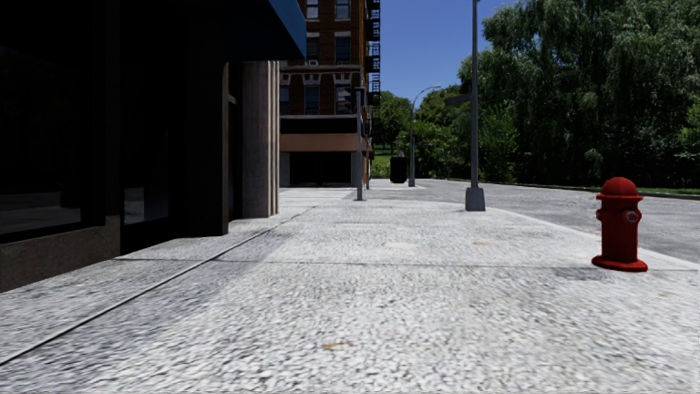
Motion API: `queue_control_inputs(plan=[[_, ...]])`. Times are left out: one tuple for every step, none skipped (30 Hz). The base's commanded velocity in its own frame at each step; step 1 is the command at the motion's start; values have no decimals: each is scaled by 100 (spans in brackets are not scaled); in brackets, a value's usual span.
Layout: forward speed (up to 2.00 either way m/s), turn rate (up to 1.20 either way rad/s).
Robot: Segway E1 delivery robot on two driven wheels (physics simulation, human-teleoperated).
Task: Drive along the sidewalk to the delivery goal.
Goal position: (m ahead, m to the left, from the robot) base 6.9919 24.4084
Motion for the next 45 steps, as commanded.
queue_control_inputs(plan=[[200,0],[200,0],[200,0],[200,0],[200,0],[200,0],[200,0],[200,0],[200,0],[200,0],[200,0],[200,0],[200,0],[200,0],[200,0],[200,0],[200,0],[200,0],[200,0],[200,0],[200,0],[200,0],[200,0],[200,0],[200,0],[200,0],[200,0],[200,0],[200,0],[200,0],[200,0],[200,0],[200,0],[200,0],[200,0],[200,0],[200,0],[200,0],[200,0],[200,0],[200,0],[200,0],[200,0],[200,0],[200,0]])
